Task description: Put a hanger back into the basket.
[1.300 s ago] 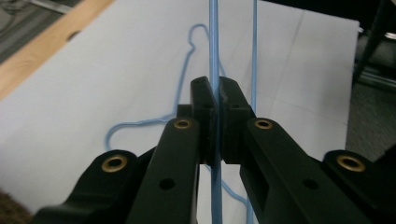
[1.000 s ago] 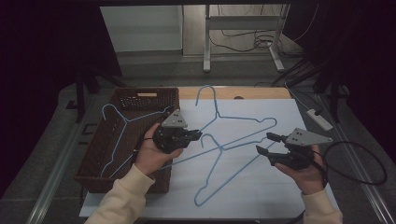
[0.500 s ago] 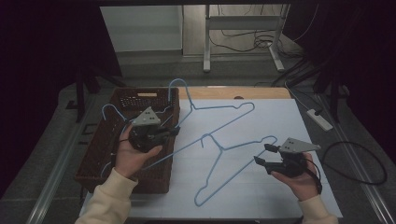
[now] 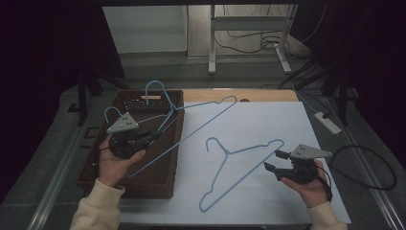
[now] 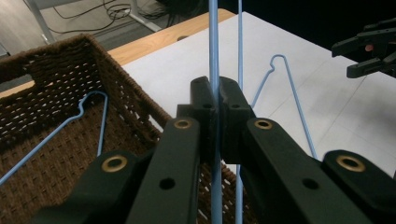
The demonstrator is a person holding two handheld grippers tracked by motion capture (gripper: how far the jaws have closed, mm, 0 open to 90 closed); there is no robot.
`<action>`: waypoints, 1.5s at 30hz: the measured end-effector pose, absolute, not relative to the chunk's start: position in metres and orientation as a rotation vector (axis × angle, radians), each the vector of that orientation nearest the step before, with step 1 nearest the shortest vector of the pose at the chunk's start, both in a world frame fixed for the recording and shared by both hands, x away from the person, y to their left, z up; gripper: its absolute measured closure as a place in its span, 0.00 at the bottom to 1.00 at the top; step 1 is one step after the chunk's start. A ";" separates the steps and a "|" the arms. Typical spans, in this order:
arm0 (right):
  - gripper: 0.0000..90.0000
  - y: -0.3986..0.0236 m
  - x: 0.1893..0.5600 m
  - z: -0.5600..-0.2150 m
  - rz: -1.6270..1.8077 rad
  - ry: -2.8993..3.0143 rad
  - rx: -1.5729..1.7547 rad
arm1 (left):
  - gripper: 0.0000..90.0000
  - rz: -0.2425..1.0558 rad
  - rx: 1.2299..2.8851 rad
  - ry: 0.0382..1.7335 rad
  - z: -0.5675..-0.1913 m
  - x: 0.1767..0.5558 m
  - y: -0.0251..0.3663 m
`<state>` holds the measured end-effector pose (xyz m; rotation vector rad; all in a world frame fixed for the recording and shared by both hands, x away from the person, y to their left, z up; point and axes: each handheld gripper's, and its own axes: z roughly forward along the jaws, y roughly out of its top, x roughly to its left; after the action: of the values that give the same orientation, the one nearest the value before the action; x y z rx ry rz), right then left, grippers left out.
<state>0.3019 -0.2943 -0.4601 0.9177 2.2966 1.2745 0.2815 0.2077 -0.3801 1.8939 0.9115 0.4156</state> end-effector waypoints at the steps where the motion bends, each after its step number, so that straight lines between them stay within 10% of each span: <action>1: 0.39 -0.295 0.302 -0.461 1.278 2.296 0.920 | 0.96 0.419 1.893 0.915 -0.380 0.281 0.209; 45: 0.38 -0.295 0.305 -0.473 1.219 2.348 0.945 | 0.96 0.551 1.808 1.195 -0.401 0.278 0.304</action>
<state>0.3054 -0.2947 -0.4726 0.9449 2.3484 1.2193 0.2784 0.3044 -0.4007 1.8082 1.1947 0.5506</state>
